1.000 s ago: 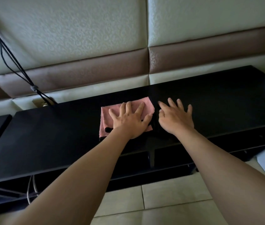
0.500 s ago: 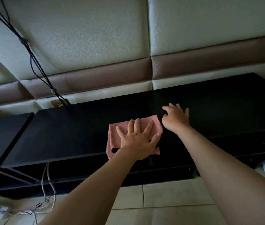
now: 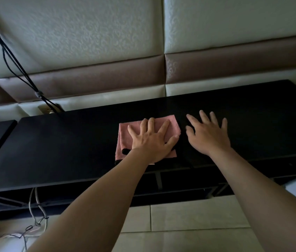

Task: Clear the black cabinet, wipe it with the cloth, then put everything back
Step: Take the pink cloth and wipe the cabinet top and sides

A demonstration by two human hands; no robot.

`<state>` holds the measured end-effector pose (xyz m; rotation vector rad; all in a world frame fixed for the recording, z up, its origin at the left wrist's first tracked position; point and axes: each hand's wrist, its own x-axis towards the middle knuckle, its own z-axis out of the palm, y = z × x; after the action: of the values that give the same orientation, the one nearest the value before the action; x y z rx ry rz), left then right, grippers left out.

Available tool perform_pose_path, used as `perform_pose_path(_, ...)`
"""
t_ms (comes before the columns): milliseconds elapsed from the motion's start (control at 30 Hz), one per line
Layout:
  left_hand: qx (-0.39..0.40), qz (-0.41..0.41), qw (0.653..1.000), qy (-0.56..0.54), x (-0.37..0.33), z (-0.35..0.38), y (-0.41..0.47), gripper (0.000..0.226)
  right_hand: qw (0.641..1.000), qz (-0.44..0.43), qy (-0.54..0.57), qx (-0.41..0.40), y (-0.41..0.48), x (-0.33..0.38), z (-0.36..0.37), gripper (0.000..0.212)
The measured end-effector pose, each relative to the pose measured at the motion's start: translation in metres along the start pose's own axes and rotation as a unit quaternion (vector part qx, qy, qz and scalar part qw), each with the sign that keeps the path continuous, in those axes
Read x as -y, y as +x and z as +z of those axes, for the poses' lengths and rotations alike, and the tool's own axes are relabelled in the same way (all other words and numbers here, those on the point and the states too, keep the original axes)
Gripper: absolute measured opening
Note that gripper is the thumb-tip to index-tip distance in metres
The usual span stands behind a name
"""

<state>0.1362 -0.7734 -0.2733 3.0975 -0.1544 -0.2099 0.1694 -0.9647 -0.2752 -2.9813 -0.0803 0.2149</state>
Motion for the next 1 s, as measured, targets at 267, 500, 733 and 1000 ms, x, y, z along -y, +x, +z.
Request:
perform_pose_path(267,0.017,-0.019,1.000,-0.002,0.006,-0.016,0.057,0.077,1.000,-0.003,-0.003,-0.026,-0.002,-0.001,0.006,0.055)
perform_pose_path(500,-0.019,-0.008,1.000,-0.003,0.018,-0.018,0.114,0.077,0.999,-0.005,-0.003,-0.036,0.002,-0.004,0.010,0.055)
perform_pose_path(733,-0.029,0.002,1.000,-0.003,0.017,-0.021,0.133,0.078,0.999,0.007,-0.004,-0.033,0.003,-0.004,0.008,0.055)
perform_pose_path(1000,-0.025,0.004,1.000,0.000,0.015,-0.019,0.124,0.077,0.999,0.009,0.002,-0.040,0.003,-0.004,0.008,0.054)
